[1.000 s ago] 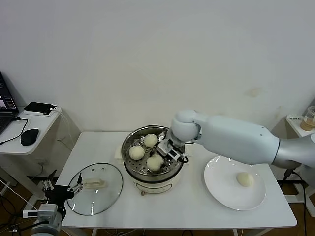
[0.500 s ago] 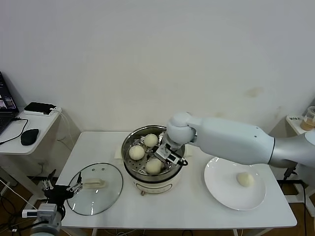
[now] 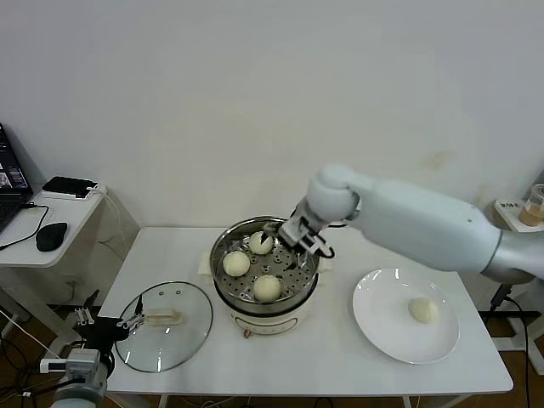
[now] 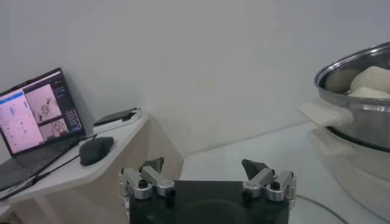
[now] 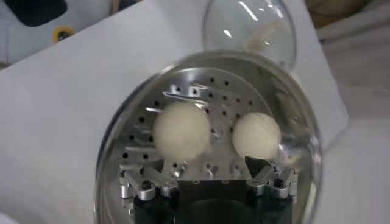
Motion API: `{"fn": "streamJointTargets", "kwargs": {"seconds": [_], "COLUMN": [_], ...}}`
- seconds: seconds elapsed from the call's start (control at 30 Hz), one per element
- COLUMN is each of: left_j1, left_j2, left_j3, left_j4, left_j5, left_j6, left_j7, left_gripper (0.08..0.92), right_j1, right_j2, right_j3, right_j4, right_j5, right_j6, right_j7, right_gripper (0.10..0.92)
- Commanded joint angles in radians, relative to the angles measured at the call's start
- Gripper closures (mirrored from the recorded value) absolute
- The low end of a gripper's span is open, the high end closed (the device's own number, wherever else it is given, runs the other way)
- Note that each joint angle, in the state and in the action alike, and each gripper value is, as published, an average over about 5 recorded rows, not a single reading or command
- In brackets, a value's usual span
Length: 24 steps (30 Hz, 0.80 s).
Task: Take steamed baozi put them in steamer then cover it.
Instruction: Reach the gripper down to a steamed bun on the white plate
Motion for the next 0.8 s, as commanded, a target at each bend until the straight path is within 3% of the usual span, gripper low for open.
{"fn": "streamJointTargets", "kwargs": {"seconds": [0.03,0.37,0.8], "left_j1": [-0.001,-0.01,-0.027], "left_j2": [0.012,0.037,0.039], "left_j3": [-0.001,0.013,0.054], "left_j4": [-0.003,0.0,0.036], "left_j5": [-0.004,-0.013,-0.004], "left_j6": [0.001,0.002,0.002], "left_j7": [0.001,0.003,0.002], "left_gripper": [0.177,0.177,0.177], "right_j1": [-0.044,-0.377,-0.904], "right_j2": [-0.234,-0.54,-0.564], "right_j3": [0.154,0.383,0.839], "right_j4": [0.039,0.072,0.008], "right_j5": [0.024,-0.142,-0.344], "right_j6": [-0.209,-0.166,-0.042], "right_j7": [-0.05,-0.062,-0.081], "right_gripper": [0.203,0.203,0.203]}}
